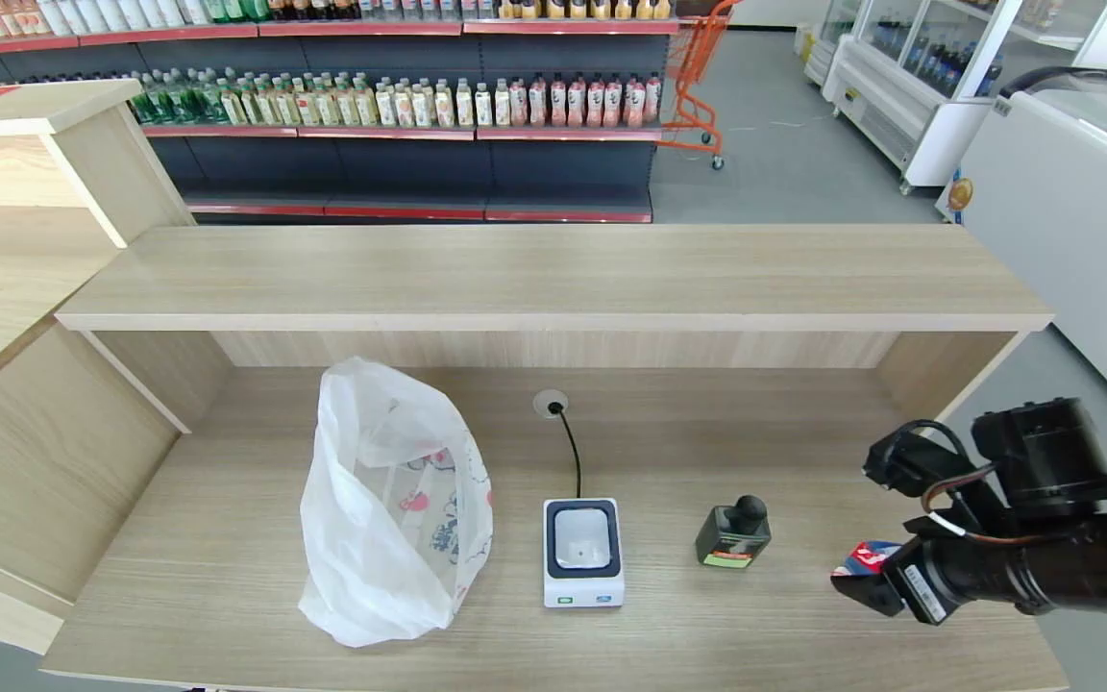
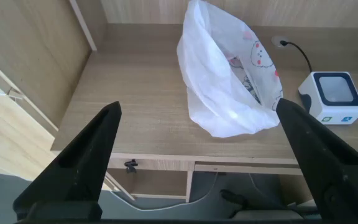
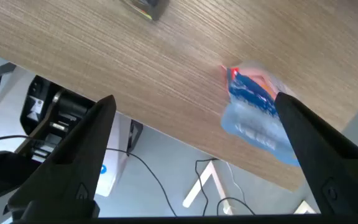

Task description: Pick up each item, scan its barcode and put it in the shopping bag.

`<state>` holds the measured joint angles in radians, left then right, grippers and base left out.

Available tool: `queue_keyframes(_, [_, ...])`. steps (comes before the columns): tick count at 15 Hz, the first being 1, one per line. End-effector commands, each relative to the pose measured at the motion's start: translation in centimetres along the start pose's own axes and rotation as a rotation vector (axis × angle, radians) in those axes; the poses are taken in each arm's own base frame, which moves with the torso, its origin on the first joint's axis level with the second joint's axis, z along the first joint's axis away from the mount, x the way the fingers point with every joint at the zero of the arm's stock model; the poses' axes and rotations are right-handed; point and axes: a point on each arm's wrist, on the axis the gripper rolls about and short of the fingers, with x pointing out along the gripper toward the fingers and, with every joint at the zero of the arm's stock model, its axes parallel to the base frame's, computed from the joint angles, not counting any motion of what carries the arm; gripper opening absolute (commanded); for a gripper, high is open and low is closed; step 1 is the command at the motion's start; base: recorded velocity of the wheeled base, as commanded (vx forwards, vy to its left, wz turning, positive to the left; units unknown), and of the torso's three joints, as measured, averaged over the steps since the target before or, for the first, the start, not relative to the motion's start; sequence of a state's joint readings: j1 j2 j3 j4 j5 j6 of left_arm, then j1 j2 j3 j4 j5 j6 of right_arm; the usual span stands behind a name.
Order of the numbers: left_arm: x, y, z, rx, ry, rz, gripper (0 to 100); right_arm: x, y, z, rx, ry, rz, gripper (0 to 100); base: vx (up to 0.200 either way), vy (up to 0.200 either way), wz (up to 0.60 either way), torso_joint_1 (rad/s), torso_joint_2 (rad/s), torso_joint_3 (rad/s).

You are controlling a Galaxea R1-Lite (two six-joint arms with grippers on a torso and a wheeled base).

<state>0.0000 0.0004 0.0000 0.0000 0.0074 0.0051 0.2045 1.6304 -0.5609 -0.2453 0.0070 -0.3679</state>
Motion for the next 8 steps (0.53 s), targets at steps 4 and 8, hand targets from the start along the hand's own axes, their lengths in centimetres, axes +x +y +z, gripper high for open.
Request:
queue_keyframes(4, [0.0, 0.0, 0.0, -0.001, 0.000, 0.000, 100, 5.2, 1.9, 1.2, -0.081, 0.016, 0.067, 100, 0.000, 0.000, 0.00, 0.000, 0.00, 0.000])
queue_keyframes(8, [0.0, 0.0, 0.0, 0.001, 0.000, 0.000, 100, 7.3, 2.2, 1.0, -0.107, -0.017, 0.114, 100, 0.000, 0.000, 0.00, 0.000, 0.00, 0.000])
